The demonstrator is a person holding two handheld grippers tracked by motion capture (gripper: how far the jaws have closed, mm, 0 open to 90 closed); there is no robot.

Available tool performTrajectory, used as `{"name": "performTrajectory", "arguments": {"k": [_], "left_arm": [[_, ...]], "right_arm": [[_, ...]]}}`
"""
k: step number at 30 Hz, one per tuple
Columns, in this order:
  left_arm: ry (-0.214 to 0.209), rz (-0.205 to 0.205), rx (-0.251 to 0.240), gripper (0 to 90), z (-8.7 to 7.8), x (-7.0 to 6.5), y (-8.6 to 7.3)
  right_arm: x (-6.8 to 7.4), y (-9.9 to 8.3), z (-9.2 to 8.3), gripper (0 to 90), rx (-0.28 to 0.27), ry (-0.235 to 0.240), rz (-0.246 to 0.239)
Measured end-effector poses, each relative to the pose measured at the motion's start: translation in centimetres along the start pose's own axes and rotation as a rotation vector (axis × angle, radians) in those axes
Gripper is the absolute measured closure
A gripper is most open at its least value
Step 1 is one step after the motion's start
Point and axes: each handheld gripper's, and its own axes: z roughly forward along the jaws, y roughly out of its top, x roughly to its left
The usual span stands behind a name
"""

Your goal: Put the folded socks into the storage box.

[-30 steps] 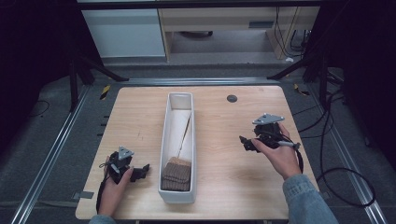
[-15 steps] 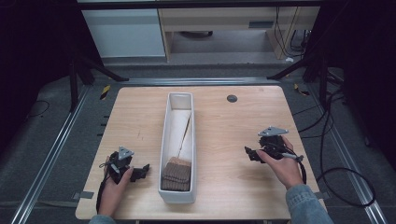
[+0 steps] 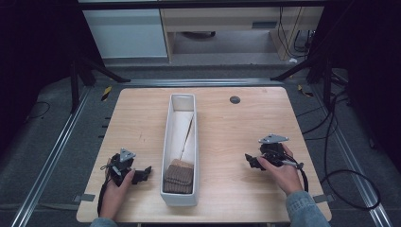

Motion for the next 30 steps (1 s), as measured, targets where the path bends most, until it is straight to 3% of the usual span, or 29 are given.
{"name": "performTrajectory", "arguments": {"k": [12, 23, 30], "left_arm": [[0.0, 0.0, 0.0, 0.0, 0.0, 0.0, 0.0], [0.0, -0.001, -0.002, 0.0, 0.0, 0.0, 0.0], [0.0, -0.001, -0.002, 0.0, 0.0, 0.0, 0.0]], "right_arm": [[-0.1, 0.3, 1.9, 9.0, -0.007, -0.027, 0.037], [-0.3, 0.2, 3.1, 9.5, -0.006, -0.042, 0.102], [-0.3, 0.0, 3.8, 8.5, 0.006, -0.064, 0.096]]}}
